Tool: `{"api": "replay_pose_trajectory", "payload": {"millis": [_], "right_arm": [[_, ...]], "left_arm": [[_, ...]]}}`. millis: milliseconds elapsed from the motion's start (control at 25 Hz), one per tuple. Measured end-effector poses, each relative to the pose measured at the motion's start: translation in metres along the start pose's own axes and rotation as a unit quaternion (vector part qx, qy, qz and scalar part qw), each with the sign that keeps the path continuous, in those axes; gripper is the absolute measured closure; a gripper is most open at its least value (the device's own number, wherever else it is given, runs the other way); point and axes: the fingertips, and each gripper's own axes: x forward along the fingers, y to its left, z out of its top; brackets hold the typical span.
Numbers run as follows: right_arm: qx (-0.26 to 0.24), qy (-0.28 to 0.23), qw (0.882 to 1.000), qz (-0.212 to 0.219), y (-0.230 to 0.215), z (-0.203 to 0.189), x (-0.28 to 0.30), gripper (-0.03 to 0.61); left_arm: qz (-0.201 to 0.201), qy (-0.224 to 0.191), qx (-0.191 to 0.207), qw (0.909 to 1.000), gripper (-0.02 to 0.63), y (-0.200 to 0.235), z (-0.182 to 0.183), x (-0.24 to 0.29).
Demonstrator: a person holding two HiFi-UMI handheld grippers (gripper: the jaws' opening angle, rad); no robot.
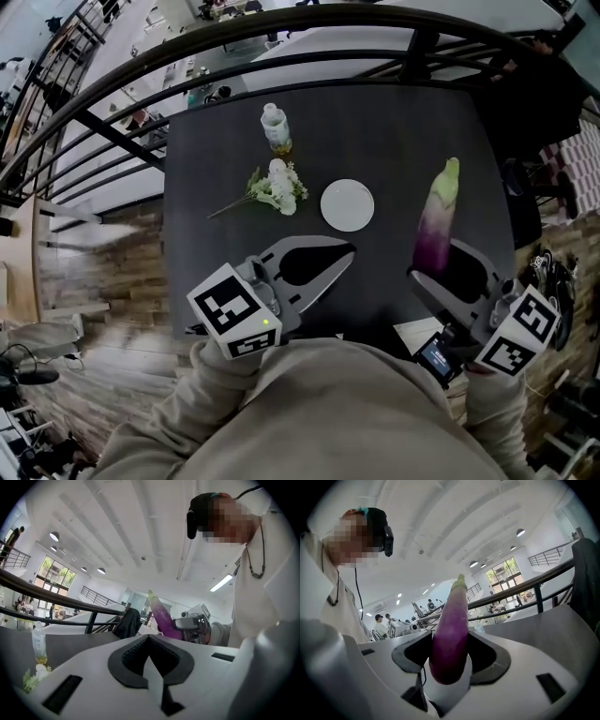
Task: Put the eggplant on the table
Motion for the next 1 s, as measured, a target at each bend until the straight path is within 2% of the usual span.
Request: {"api": "replay_pose_trajectory", "payload": {"millis": [160, 320, 480, 640, 1000], "right_arm": [[0.004, 0.010, 1.000, 0.003, -0.004, -0.002, 0.007, 0.330], [-0.002, 0.022, 0.999, 0.024, -0.012, 0.008, 0.023, 0.330], [-0.003, 0.042, 0.998, 0.050, -0.020, 0.012, 0.035, 0.330], [0.004, 0.057, 0.996, 0.064, -0.037, 0.006, 0.050, 0.330], [0.023, 0.102, 0.992, 0.064, -0.077, -0.021, 0.083, 0.330]], "left_arm": [[0.002, -0.010, -0.009, 0.9999, 0.609, 0.004, 0.002, -0.001], [0.023, -0.011, -0.010, 0.9996, 0.609, 0.019, 0.010, 0.002], [0.047, -0.020, -0.034, 0.9981, 0.609, 0.028, 0.009, 0.007], [0.049, -0.035, -0.052, 0.9968, 0.609, 0.035, 0.010, 0.011], [0.087, -0.031, -0.082, 0.9923, 0.609, 0.075, -0.020, 0.015]]}}
